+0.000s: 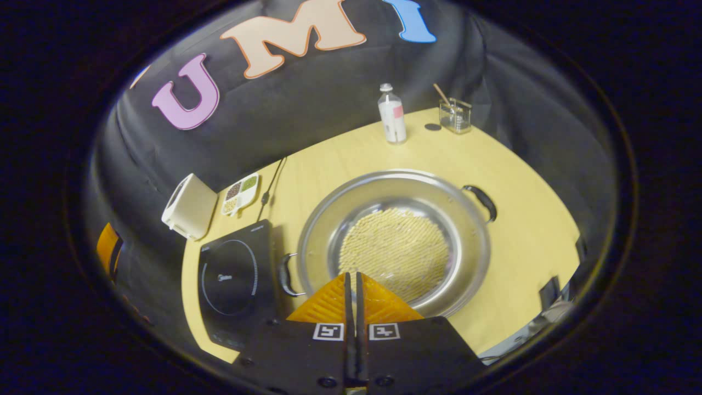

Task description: First push the handle of the pot to place it horizontally, then grasp the pot with both hands and set it on the induction cooktop.

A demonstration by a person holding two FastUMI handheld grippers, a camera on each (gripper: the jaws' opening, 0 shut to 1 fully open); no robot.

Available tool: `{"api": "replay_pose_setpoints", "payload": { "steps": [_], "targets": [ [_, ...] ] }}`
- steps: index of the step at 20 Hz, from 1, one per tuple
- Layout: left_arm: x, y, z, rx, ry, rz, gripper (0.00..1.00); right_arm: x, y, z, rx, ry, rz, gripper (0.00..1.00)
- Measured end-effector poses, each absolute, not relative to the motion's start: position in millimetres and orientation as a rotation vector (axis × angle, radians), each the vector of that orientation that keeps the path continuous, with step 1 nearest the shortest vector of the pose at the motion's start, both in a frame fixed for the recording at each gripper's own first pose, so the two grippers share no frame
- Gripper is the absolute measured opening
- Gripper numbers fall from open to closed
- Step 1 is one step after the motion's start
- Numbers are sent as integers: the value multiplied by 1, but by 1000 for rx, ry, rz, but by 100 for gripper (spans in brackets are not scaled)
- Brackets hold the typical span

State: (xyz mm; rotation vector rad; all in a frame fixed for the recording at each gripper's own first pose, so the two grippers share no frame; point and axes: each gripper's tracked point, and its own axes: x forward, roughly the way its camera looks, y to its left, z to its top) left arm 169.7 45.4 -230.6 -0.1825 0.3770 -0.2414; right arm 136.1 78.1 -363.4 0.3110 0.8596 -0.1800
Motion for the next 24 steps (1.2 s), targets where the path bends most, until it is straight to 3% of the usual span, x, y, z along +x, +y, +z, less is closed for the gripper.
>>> {"api": "replay_pose_setpoints", "payload": {
  "steps": [10, 15, 20, 22, 24],
  "targets": [
    [143, -74, -285, -231, 630, -207, 95, 162, -30, -365, 98, 758, -41, 5],
    [138, -109, -320, -263, 753, -177, 96, 186, -90, -389, 79, 774, -90, 33],
    [144, -122, -355, -249, 846, -171, 96, 194, -102, -409, 80, 824, -37, 72],
    [147, -122, -372, -243, 885, -160, 96, 198, -112, -416, 70, 833, -54, 72],
    [149, -120, -389, -222, 925, -146, 96, 199, -115, -425, 75, 856, -50, 78]
  ]
}}
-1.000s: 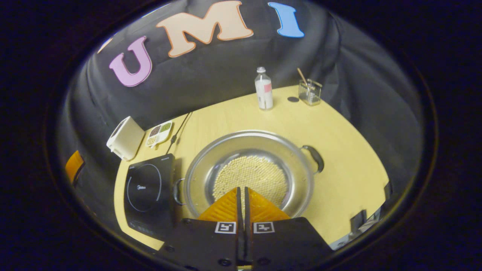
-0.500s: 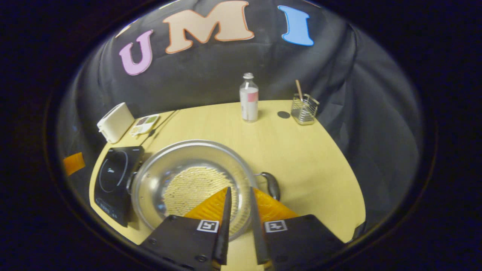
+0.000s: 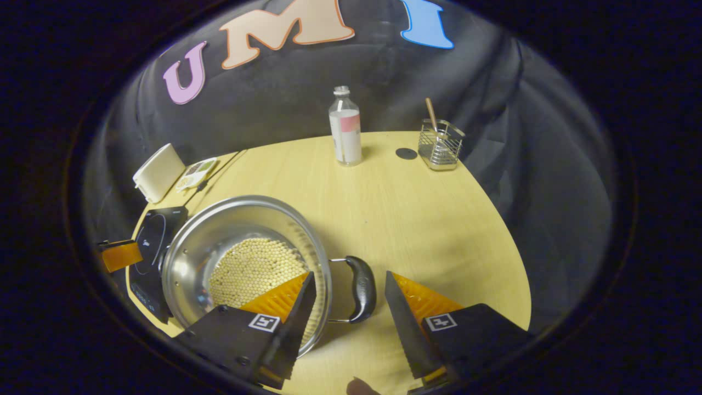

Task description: First push the handle of the pot to place it horizontally, then grasp the pot with both hands and set it on the induction cooktop.

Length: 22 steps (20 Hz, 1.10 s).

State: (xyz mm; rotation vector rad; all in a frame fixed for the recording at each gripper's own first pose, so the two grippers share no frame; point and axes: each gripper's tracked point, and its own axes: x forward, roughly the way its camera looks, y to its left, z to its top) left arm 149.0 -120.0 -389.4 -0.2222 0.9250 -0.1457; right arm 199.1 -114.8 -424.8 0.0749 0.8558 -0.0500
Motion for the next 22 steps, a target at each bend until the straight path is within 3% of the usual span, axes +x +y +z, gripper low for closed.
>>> {"api": "replay_pose_setpoints", "payload": {
  "steps": [10, 13, 14, 18, 22],
  "targets": [
    [155, -127, -474, -197, 1108, -127, 95, 207, -107, -472, 161, 969, -10, 80],
    [157, -132, -486, -174, 1137, -146, 86, 207, -103, -481, 186, 996, -6, 72],
    [157, -134, -490, -156, 1145, -151, 86, 208, -102, -486, 194, 1002, -8, 78],
    [160, -137, -499, -172, 1165, -132, 83, 210, -99, -486, 214, 1012, 6, 64],
    [161, -137, -500, -209, 1163, -138, 78, 206, -93, -492, 357, 1051, 32, 61]
  ]
}}
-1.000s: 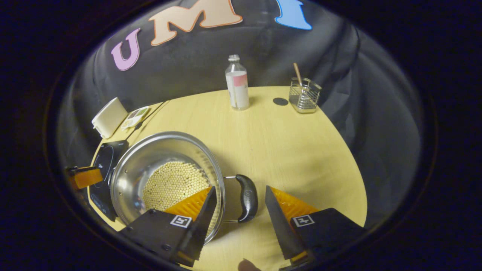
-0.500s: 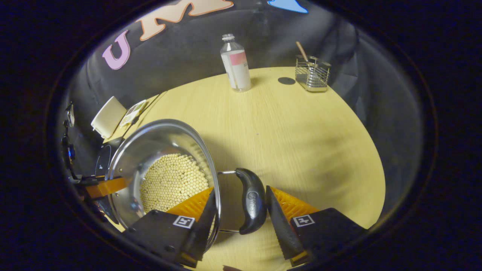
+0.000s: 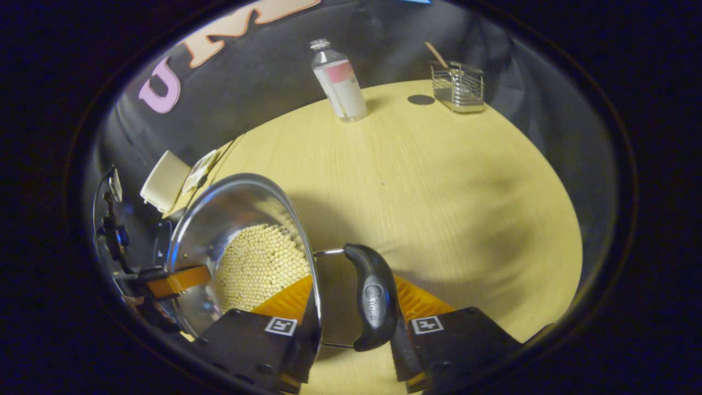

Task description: First push the handle of the pot to place it horizontally, then grasp the pot with both hands and set it on the induction cooktop.

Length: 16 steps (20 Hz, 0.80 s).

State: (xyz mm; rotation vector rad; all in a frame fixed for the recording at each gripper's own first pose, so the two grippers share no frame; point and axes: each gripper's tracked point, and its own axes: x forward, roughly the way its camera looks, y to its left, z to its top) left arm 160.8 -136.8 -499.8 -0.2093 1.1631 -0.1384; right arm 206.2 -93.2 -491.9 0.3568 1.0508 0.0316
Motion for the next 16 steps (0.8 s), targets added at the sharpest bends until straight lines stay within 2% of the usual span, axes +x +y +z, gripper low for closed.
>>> {"api": "replay_pose_setpoints", "payload": {
  "steps": [3, 5, 13, 14, 16],
  "targets": [
    [155, -140, -494, -302, 1192, -143, 68, 201, -95, -487, 387, 1068, 27, 49],
    [149, -138, -487, -322, 1189, -144, 64, 200, -92, -476, 419, 1059, 36, 50],
    [147, -110, -422, -311, 1102, -124, 63, 190, -69, -416, 450, 993, 53, 48],
    [147, -102, -414, -305, 1085, -121, 63, 188, -62, -408, 449, 980, 62, 54],
    [143, -85, -401, -307, 1064, -109, 63, 186, -46, -395, 448, 962, 78, 54]
  ]
}}
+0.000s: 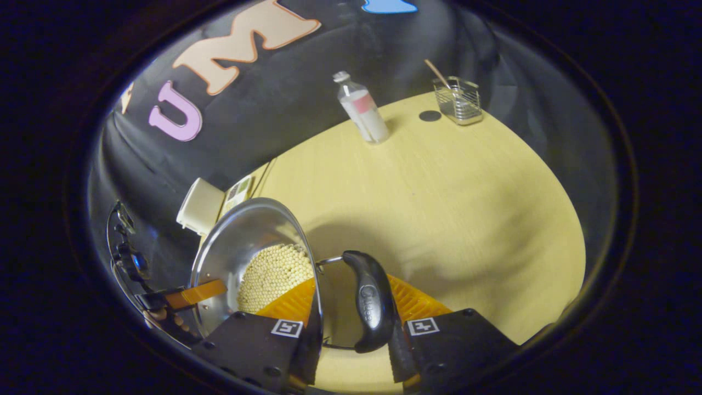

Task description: First push the handle of the pot to place it horizontally, then grasp the pot with both hands and set it on the induction cooktop.

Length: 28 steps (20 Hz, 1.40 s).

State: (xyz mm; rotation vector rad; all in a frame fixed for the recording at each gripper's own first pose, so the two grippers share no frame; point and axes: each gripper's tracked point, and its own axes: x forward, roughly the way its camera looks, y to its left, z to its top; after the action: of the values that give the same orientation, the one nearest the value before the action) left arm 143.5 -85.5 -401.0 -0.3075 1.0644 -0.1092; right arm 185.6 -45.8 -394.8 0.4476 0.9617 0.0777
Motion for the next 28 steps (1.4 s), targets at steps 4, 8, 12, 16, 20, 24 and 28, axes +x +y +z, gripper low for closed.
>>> {"api": "replay_pose_setpoints", "payload": {
  "steps": [4, 8, 12, 16, 20, 24, 28],
  "targets": [
    [132, -45, -381, -315, 1031, -80, 65, 182, -6, -373, 434, 935, 113, 54],
    [127, 3, -373, -334, 994, -69, 63, 181, 44, -357, 408, 914, 131, 48],
    [132, 62, -380, -349, 979, -91, 65, 182, 107, -351, 381, 902, 107, 54],
    [146, 121, -397, -321, 974, -132, 64, 186, 168, -362, 370, 896, 68, 54],
    [156, 159, -418, -312, 993, -165, 63, 188, 210, -376, 362, 915, 10, 48],
    [170, 180, -436, -306, 994, -180, 62, 199, 233, -391, 344, 939, -24, 48],
    [178, 190, -445, -310, 988, -180, 62, 211, 243, -398, 328, 947, -34, 54]
  ]
}}
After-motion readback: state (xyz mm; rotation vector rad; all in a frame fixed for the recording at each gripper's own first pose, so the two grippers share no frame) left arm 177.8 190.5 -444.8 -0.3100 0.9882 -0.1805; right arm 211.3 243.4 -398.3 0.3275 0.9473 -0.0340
